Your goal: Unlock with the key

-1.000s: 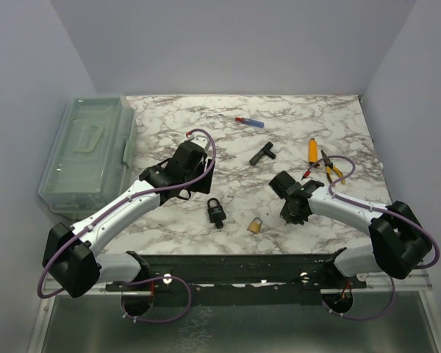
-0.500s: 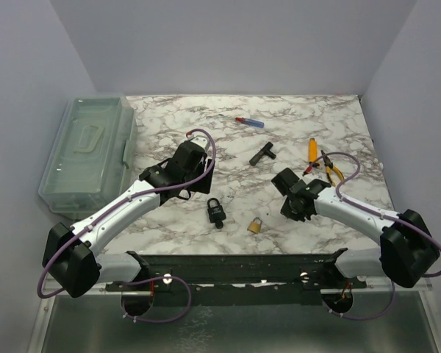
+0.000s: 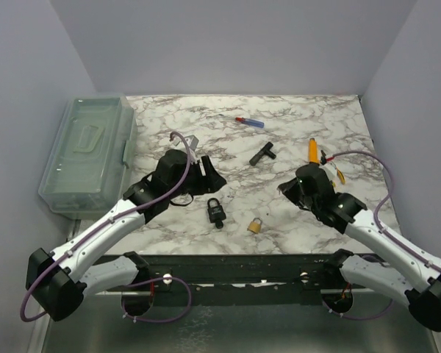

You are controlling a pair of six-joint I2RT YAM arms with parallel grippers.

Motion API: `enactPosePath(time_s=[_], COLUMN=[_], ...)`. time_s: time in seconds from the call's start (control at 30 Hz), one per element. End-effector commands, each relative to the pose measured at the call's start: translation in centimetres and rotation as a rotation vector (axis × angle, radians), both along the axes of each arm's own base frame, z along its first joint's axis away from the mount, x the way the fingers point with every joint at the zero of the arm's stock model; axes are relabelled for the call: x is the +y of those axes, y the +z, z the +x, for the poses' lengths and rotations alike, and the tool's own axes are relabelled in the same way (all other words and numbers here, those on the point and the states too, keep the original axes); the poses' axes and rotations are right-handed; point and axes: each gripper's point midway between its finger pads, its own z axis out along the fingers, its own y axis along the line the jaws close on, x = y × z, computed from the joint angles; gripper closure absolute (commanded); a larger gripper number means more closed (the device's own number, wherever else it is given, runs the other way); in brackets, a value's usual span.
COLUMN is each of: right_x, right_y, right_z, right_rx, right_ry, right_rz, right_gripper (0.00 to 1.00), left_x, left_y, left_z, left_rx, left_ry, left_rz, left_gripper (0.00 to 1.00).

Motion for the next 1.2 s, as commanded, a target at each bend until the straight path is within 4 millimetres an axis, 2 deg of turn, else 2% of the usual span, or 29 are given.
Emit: enactPosePath(time_s=[0.0,0.13,0.3,0.43,0.57,0.7,0.97,1.17], right_x=[1.6,1.4,1.5,1.7,1.7,1.6,1.1,1.0], right_y=[5.0,8.5,11.6,13.5,14.5,15.3,16.4,16.8], right_z=[1.9,2.2,2.3,1.9,1.4,0.8,-0.4,-1.0], right_rx=[-0.226,-0.356,-0.462,-0.513,-0.524,-0.540,-0.561,-0.566], right_ry=[-0.025,-0.054,-0.056,-0.036,-0.019,-0.009,0.005,0.018], right_rz=[0.217,0.329,0.439,0.495,0.520,0.558,0.592,0.614], right_gripper=[1.00,1.00,1.00,1.00,1.00,1.00,1.00,1.00], left_x=[-4.1,-5.9,-8.3,-10.3,-12.2,-13.8,-15.7,-16.8], left_y=[3.6,6.1,8.6,9.5,10.7,11.0,11.8,12.2], left_z=[-2.1,-3.0,-3.8,-4.3,-4.6,-4.4,-3.8,-3.3], left_rx=[0.121,0.132,0.113,0.097,0.055,0.038,-0.001,-0.013], left_ry=[-0.018,-0.057,-0.131,-0.181,-0.219,-0.235,-0.284,-0.304], left_rz=[-0.413,-0.616,-0.769,-0.826,-0.854,-0.854,-0.875,-0.890], left_gripper=[0.36,0.36,0.42,0.46,0.47,0.48,0.60,0.63])
